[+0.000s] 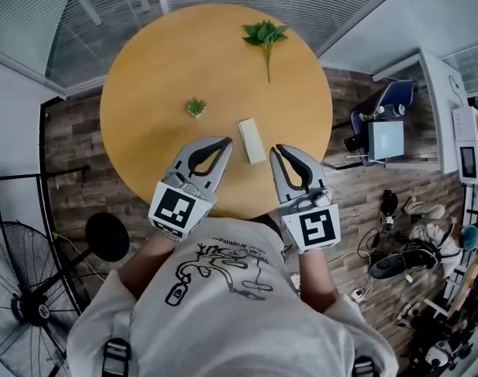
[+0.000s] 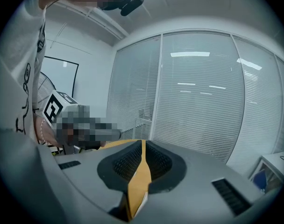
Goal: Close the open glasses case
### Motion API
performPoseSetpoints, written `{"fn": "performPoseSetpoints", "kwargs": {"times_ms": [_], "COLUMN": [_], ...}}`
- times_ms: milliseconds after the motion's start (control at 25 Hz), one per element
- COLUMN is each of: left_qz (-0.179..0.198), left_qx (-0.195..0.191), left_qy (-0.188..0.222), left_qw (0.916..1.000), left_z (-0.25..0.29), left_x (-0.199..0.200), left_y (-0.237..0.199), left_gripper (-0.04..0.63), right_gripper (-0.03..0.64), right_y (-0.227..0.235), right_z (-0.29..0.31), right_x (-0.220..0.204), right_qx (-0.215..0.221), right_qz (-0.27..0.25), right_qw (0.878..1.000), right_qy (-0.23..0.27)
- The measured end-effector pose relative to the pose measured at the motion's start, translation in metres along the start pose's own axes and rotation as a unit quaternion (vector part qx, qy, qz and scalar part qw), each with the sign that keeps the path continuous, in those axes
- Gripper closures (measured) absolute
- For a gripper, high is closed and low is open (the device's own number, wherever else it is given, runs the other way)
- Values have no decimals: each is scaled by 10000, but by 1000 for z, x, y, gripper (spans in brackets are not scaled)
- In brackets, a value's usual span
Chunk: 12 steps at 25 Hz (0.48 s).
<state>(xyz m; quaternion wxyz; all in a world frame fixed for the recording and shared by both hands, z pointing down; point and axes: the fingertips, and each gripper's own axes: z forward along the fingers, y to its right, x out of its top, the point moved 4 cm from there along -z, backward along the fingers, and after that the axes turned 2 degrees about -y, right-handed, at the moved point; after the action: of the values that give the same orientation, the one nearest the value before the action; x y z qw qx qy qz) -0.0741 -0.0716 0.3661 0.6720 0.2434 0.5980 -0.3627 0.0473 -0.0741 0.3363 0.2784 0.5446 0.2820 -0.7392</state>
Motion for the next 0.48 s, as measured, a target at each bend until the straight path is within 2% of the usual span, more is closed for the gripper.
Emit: {"fn": "performPoseSetpoints", "kwargs": {"times_ms": [120, 480], "left_qz": [-88, -101], "left_qx": [-10, -54], "left_qy": [-200, -462], "left_qw": [9998, 9989], "left_z": [6, 14], "left_x": [-14, -50], "left_y": [-3, -8], "left_gripper": [575, 575], "right_gripper": [580, 573], "right_y": [2, -4], "right_z": [5, 13], "right_x": [-14, -52], "right_qx": [-14, -69], "right_qz": [-12, 63], "right_qw": [9999, 9960], "right_qy": [-153, -886]}}
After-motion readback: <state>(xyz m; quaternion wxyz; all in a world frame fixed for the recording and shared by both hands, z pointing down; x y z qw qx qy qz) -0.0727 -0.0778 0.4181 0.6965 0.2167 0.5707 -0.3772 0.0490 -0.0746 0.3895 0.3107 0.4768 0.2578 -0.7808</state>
